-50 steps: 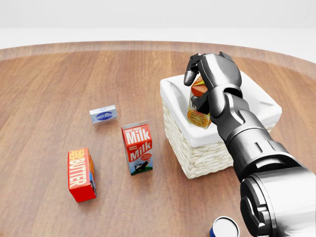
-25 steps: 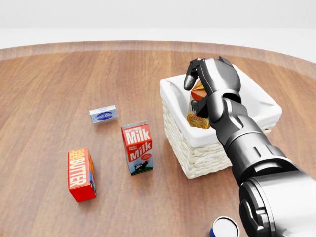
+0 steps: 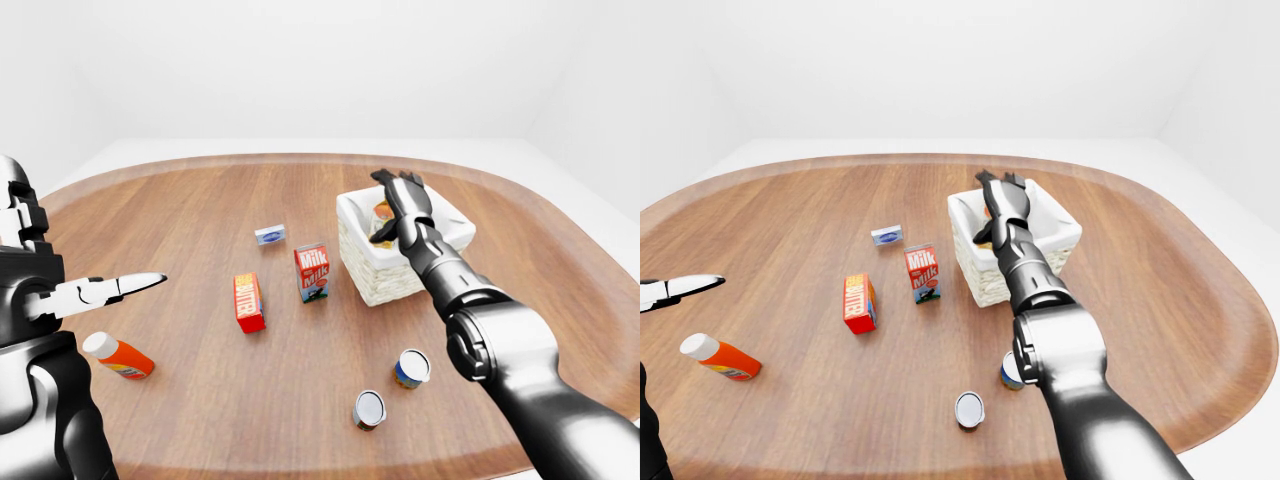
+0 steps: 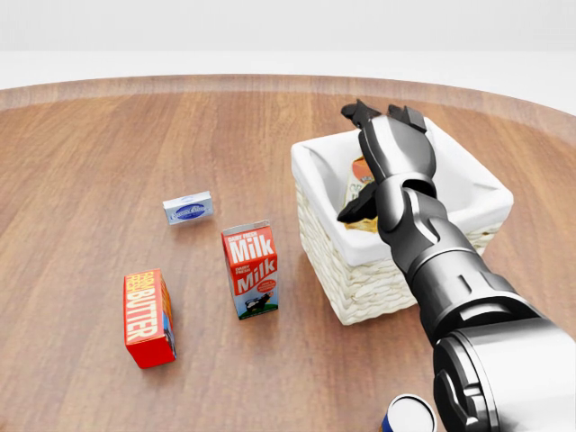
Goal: Pick up the orange juice, and put it in the basket.
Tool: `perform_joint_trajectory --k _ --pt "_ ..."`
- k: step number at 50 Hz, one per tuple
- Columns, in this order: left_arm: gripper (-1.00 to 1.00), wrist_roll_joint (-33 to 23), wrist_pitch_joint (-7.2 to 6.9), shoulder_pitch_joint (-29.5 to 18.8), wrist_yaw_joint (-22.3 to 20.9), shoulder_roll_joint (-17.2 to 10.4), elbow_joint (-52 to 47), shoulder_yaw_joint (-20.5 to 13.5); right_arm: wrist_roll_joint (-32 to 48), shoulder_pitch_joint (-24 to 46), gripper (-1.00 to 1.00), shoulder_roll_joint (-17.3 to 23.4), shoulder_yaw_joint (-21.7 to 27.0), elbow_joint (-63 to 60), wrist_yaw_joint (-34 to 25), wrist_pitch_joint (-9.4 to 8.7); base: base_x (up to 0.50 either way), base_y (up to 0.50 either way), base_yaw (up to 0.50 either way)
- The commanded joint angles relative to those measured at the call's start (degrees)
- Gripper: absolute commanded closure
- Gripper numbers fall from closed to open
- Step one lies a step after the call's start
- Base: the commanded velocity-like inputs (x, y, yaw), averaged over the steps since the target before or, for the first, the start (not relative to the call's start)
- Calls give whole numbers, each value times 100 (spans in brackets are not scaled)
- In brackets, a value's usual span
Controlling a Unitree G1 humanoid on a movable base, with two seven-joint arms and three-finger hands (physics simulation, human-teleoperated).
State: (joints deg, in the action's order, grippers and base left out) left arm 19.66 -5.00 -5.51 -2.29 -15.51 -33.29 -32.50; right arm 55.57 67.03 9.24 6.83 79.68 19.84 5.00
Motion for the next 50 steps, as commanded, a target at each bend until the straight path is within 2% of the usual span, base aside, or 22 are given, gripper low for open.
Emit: perform_joint_trajectory --k 1,50 --pt "-100 0 0 0 0 0 0 0 -30 11 -100 6 20 -9 -21 0 0 0 0" --pt "-100 0 0 0 1 0 -1 0 126 365 -100 119 -76 -30 -104 0 0 0 0"
